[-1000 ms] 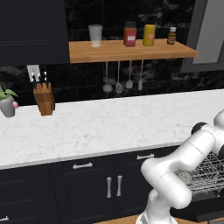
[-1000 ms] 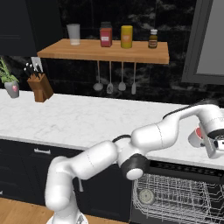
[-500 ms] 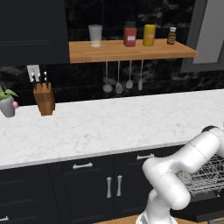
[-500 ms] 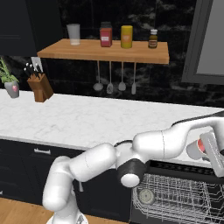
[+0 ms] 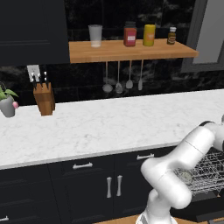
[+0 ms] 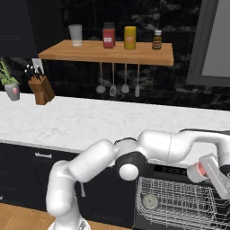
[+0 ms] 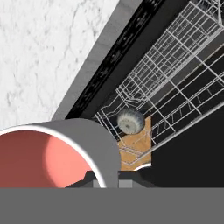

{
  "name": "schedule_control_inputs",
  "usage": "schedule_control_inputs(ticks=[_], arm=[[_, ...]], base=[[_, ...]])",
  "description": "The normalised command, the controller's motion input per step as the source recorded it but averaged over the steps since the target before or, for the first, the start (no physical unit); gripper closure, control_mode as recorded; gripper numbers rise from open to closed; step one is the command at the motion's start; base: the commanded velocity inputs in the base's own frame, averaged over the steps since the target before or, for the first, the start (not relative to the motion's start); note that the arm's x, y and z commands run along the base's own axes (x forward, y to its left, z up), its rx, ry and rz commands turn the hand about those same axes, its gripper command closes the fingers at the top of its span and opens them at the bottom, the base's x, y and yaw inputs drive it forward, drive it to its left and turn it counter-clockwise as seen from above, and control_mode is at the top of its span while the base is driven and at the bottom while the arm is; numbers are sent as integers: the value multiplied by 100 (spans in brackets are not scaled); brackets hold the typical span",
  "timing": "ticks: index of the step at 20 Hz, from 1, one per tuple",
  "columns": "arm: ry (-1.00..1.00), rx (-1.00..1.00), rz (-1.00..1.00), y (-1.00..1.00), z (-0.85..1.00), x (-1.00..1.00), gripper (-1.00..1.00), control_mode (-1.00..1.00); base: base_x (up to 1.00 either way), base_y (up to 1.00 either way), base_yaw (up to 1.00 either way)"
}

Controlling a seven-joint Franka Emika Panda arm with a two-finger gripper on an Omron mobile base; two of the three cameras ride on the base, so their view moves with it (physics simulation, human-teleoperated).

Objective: Pick up the cup and bowl from the counter, place them in the dishwasher, and close the dishwasher door.

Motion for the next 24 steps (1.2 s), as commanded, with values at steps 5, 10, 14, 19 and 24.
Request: schedule_control_inputs(ticks=[5, 10, 14, 19, 24], arm=[[-4, -45, 0, 67, -66, -3, 100, -100], [0, -40, 1, 36, -13, -20, 100, -100], [0, -36, 2, 22, 0, -27, 100, -100], [-3, -14, 2, 8, 0, -12, 100, -100], [0, 0, 0, -12, -2, 0, 100, -100]], base=[[0, 0, 0], [0, 0, 0], [0, 0, 0], [0, 0, 0], [0, 0, 0]])
